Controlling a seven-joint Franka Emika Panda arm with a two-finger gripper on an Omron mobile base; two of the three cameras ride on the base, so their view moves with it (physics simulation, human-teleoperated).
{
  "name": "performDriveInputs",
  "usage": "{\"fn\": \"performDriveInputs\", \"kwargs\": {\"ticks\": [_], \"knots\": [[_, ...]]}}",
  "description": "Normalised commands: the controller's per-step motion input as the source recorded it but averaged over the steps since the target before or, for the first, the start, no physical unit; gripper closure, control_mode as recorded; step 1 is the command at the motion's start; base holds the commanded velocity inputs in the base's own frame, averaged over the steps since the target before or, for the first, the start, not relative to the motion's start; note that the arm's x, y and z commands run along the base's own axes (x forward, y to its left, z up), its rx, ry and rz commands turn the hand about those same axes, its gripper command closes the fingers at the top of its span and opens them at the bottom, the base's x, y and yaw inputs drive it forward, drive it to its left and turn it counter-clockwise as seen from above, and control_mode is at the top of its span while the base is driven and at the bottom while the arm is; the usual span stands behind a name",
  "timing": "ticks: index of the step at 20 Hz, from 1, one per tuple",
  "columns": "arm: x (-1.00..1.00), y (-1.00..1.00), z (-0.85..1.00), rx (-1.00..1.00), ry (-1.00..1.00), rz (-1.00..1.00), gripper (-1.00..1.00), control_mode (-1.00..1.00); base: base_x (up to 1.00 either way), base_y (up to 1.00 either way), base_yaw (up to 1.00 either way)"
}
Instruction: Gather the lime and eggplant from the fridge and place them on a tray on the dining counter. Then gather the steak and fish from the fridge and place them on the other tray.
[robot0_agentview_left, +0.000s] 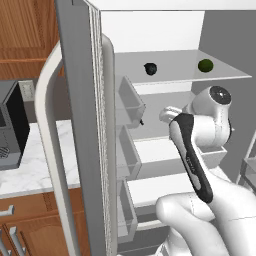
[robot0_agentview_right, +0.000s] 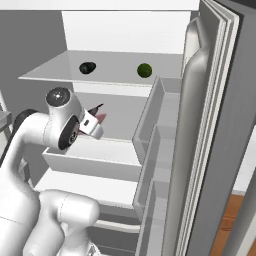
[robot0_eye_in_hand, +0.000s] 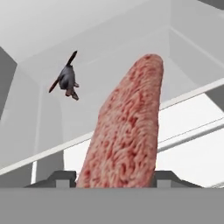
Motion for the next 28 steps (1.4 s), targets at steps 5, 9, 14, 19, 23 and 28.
{"fn": "performDriveInputs", "kwargs": {"ticks": [5,9,14,19,23,28], "knots": [[-0.78,0.0,0.22,-0.03,0.17,0.01,1.0,-1.0,0.0,0.0,0.0],[-0.98,0.0,0.2,-0.03,0.04,0.0,1.0,-1.0,0.0,0.0,0.0],[-0.99,0.0,0.02,-0.06,0.0,0.01,1.0,-1.0,0.0,0.0,0.0],[-0.82,0.0,0.1,-0.05,0.0,0.02,1.0,-1.0,0.0,0.0,0.0],[-0.1,0.01,0.0,0.0,0.03,0.01,1.0,-1.0,0.0,0.0,0.0],[-0.33,-0.01,0.0,0.0,-0.11,-0.01,1.0,-1.0,0.0,0.0,0.0]]}}
